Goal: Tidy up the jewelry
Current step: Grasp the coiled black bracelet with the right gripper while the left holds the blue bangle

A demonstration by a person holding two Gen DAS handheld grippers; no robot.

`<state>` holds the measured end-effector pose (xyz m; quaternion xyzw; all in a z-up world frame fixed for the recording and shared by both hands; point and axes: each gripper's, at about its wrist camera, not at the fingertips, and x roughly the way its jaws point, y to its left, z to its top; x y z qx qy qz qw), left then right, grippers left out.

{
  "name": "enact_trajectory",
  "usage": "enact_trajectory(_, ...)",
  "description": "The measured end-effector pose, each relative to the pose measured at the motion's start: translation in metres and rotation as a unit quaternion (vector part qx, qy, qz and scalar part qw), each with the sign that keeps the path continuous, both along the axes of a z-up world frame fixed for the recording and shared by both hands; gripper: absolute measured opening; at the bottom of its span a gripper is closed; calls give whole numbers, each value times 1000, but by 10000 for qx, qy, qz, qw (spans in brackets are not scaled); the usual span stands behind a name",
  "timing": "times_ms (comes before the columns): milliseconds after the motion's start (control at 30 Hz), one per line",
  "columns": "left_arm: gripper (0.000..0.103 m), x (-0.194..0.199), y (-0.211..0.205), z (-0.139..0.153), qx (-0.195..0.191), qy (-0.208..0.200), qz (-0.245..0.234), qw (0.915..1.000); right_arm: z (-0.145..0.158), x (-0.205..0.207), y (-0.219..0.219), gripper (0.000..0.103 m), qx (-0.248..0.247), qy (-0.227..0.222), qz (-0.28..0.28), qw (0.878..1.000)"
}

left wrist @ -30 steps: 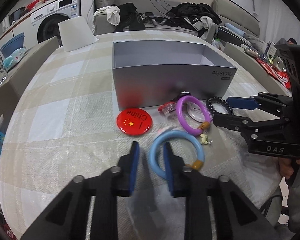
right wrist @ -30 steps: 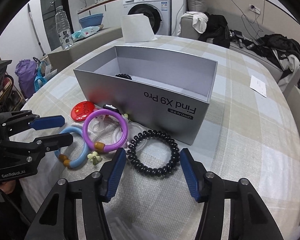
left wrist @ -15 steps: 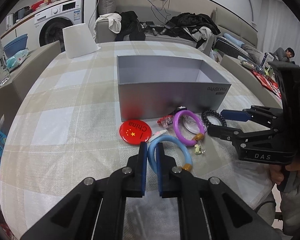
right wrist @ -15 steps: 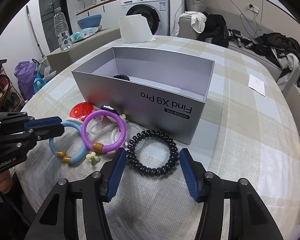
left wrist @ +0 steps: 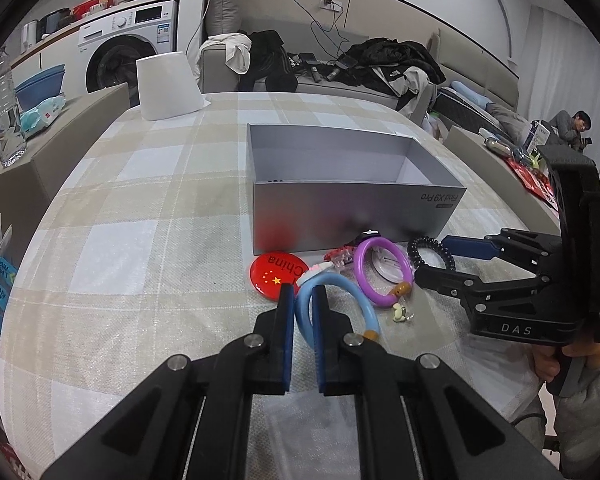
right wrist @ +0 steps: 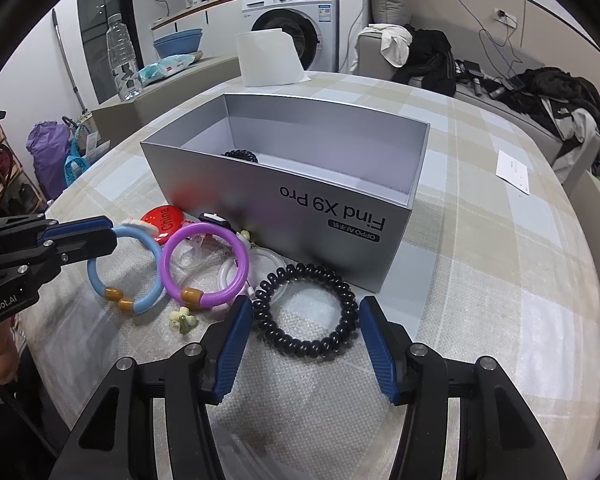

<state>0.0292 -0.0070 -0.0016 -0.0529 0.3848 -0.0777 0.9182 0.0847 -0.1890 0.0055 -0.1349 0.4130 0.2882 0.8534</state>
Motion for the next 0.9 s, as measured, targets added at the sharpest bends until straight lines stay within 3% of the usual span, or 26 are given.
enact_trajectory(300, 4, 1, 5, -1, -33, -3, 132, 9999, -1, 0, 4, 54, -5, -16, 5, 10000)
enact_trajectory(467, 4, 0, 5, 1, -53, -56, 112, 9999, 0, -3, 2, 40, 55, -5, 65, 10000)
enact_trajectory(700, 4, -1, 4, 4, -51, -128, 89, 9999, 5, -8, -15, 35, 555, 223, 77, 9982)
enact_trajectory(900, 4, -1, 6, 5, -72, -171, 137, 9997, 8, -14, -10, 35, 576, 177, 174, 9980)
